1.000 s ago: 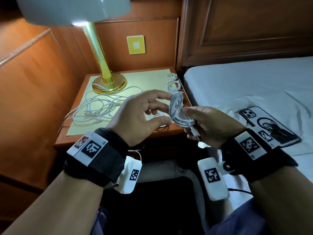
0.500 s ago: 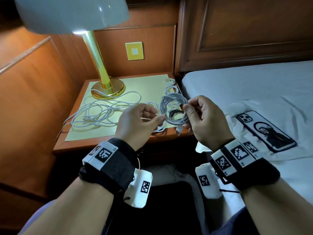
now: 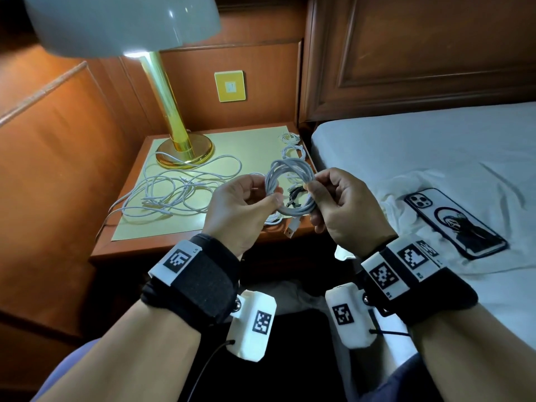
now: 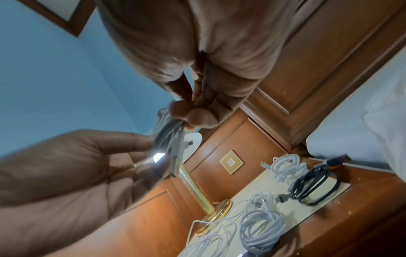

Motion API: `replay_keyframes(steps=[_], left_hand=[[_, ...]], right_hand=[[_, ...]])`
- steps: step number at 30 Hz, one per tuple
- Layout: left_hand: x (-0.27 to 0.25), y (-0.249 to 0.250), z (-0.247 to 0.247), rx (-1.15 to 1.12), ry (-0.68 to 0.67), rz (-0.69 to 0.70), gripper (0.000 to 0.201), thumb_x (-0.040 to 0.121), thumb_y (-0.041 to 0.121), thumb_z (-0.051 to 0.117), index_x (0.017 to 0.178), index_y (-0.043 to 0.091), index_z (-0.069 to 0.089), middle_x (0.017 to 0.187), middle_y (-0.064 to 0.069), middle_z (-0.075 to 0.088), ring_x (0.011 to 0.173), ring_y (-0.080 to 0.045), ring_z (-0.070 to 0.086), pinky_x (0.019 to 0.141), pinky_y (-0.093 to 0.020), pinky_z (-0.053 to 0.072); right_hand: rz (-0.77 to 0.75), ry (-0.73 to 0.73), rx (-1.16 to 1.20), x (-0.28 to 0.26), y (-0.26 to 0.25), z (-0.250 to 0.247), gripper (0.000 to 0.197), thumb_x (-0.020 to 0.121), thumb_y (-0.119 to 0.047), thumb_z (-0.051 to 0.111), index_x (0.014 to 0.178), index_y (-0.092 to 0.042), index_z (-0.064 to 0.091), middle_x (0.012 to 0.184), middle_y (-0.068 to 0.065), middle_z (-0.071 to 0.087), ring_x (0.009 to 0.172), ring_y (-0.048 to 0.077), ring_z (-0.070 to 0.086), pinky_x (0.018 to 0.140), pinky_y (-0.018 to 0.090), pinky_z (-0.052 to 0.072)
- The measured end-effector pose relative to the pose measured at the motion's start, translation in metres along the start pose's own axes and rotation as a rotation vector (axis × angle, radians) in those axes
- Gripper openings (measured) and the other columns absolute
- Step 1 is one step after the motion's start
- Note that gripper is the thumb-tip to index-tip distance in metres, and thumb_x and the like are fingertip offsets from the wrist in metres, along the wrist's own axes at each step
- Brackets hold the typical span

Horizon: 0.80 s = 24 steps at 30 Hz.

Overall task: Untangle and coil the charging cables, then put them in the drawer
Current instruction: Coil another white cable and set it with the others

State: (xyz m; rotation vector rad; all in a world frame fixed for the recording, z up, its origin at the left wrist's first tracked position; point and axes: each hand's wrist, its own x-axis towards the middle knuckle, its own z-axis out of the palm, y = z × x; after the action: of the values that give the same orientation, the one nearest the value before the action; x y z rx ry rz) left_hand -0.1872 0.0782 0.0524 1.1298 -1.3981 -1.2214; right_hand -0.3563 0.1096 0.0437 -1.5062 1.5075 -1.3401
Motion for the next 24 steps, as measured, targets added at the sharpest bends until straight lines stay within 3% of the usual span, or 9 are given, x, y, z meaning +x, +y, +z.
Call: replay_keyframes(steps=[3, 7, 9, 12, 16, 19, 22, 24], left_hand=[[0.002, -0.002, 0.001, -0.051, 0.022, -0.013, 0.015, 0.074, 0.009, 0.085, 0.078, 0.02, 0.076, 0.076, 0.004, 0.072, 0.076, -0.016, 0.067, 0.086, -0.037, 0.054], [0.002, -0.002, -0.001, -0.081, -0.002, -0.029, 0.013, 0.08, 0.009, 0.081, 0.079, 0.021, 0.079, 0.09, -0.009, 0.077, 0.098, -0.036, 0.071, 0.098, -0.047, 0.054], [0.001, -0.001, -0.002, -0.085, -0.025, -0.033, 0.016, 0.085, 0.002, 0.075, 0.083, 0.018, 0.078, 0.094, -0.014, 0.077, 0.097, -0.035, 0.072, 0.099, -0.049, 0.053], [-0.002, 0.002, 0.0, -0.178, -0.096, -0.082, 0.011, 0.087, -0.002, 0.07, 0.095, 0.006, 0.072, 0.099, -0.022, 0.073, 0.091, -0.03, 0.067, 0.099, -0.048, 0.051], [-0.003, 0.005, -0.001, -0.301, -0.235, -0.127, 0.029, 0.077, 0.013, 0.074, 0.105, 0.003, 0.07, 0.088, -0.01, 0.071, 0.087, -0.023, 0.061, 0.083, -0.034, 0.051], [0.001, 0.006, -0.008, -0.3, -0.381, -0.128, 0.024, 0.081, 0.013, 0.076, 0.105, 0.007, 0.072, 0.086, -0.002, 0.071, 0.082, -0.016, 0.061, 0.073, -0.026, 0.05], [0.004, 0.007, -0.014, -0.265, -0.481, -0.13, 0.022, 0.083, 0.013, 0.068, 0.104, 0.01, 0.074, 0.085, -0.001, 0.071, 0.078, -0.012, 0.063, 0.07, -0.025, 0.05], [0.004, 0.006, -0.014, -0.213, -0.442, -0.115, 0.022, 0.083, 0.012, 0.074, 0.105, 0.009, 0.072, 0.085, -0.002, 0.072, 0.08, -0.013, 0.064, 0.068, -0.024, 0.051]], right_hand=[[-0.051, 0.032, -0.035, 0.0, 0.002, 0.001, 0.01, 0.1, -0.027, 0.058, 0.093, -0.02, 0.059, 0.06, -0.007, 0.058, 0.051, 0.018, 0.061, 0.054, 0.043, 0.056], [-0.093, 0.061, -0.067, -0.002, 0.001, 0.001, 0.009, 0.1, -0.027, 0.058, 0.094, -0.02, 0.06, 0.065, -0.003, 0.059, 0.059, 0.029, 0.063, 0.057, 0.05, 0.057], [-0.092, 0.063, -0.075, -0.002, 0.0, 0.001, 0.009, 0.1, -0.026, 0.058, 0.093, -0.02, 0.06, 0.066, -0.003, 0.06, 0.058, 0.027, 0.062, 0.057, 0.048, 0.057], [-0.023, 0.048, -0.037, -0.001, -0.001, 0.0, 0.011, 0.101, -0.022, 0.058, 0.09, -0.023, 0.06, 0.058, -0.008, 0.059, 0.05, 0.014, 0.059, 0.055, 0.043, 0.057], [0.118, 0.016, 0.072, 0.001, -0.002, -0.001, 0.013, 0.101, -0.02, 0.056, 0.094, -0.013, 0.064, 0.052, -0.008, 0.057, 0.047, 0.009, 0.054, 0.054, 0.037, 0.055], [0.175, -0.045, 0.177, 0.002, -0.004, -0.005, 0.017, 0.102, -0.017, 0.054, 0.093, -0.007, 0.065, 0.056, 0.001, 0.054, 0.047, 0.014, 0.049, 0.053, 0.034, 0.05], [0.177, -0.066, 0.196, 0.001, -0.005, -0.007, 0.018, 0.103, -0.016, 0.054, 0.089, -0.011, 0.064, 0.056, 0.0, 0.052, 0.047, 0.015, 0.049, 0.054, 0.036, 0.049], [0.103, -0.008, 0.092, -0.001, -0.002, -0.006, 0.014, 0.102, -0.02, 0.056, 0.091, -0.014, 0.064, 0.058, -0.004, 0.056, 0.049, 0.014, 0.055, 0.056, 0.041, 0.055]])
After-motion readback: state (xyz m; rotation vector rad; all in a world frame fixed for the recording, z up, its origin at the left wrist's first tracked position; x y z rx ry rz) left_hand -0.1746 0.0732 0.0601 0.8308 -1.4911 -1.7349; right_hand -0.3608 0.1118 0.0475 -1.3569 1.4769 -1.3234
